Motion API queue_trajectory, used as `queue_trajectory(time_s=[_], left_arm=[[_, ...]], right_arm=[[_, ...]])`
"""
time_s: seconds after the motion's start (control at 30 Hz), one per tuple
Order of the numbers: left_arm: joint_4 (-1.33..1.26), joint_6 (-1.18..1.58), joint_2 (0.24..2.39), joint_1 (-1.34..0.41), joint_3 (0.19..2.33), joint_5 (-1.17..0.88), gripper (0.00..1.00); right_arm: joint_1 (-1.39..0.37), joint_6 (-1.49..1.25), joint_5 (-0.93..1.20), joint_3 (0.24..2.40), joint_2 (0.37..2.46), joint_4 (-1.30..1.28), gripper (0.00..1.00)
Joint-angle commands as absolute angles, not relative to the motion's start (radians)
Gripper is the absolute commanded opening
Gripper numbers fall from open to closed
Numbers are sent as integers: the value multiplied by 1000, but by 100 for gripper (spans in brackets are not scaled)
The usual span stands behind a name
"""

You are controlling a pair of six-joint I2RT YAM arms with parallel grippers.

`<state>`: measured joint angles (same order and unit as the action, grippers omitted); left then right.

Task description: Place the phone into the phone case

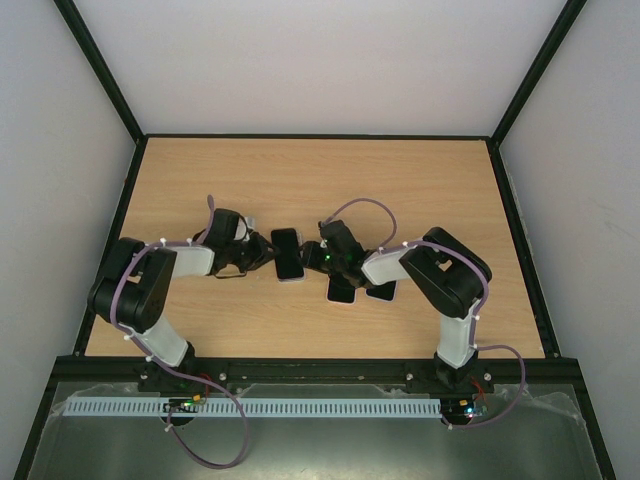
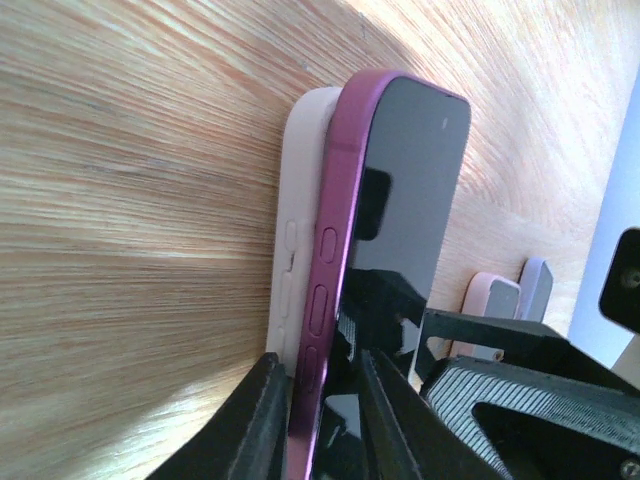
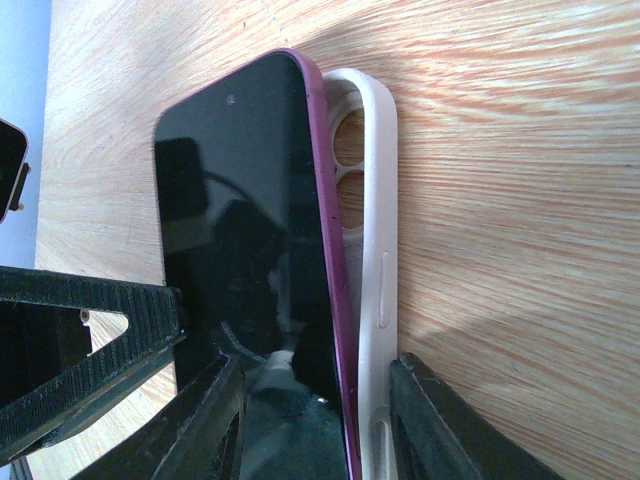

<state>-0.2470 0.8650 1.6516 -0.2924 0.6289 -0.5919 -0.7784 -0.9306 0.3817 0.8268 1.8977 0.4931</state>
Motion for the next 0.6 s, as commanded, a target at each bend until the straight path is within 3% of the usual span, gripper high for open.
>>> queue_trajectory(time_s=[0.0,0.3,0.47,0.57], left_arm=[[-227,853,1651,-311,669,-614,18],[-82,849,1648,-313,709,-624,3],[-3,806,1643,-312,748,-623,2],[40,773,1642,-312,765,-617,2]], right_arm=[[-784,-955,394,790,1884,523,40],[-783,-953,375,779,1873,519,43],[-784,-953,374,778,1862,518,44],[-783,-950,368,779,1846,509,49]])
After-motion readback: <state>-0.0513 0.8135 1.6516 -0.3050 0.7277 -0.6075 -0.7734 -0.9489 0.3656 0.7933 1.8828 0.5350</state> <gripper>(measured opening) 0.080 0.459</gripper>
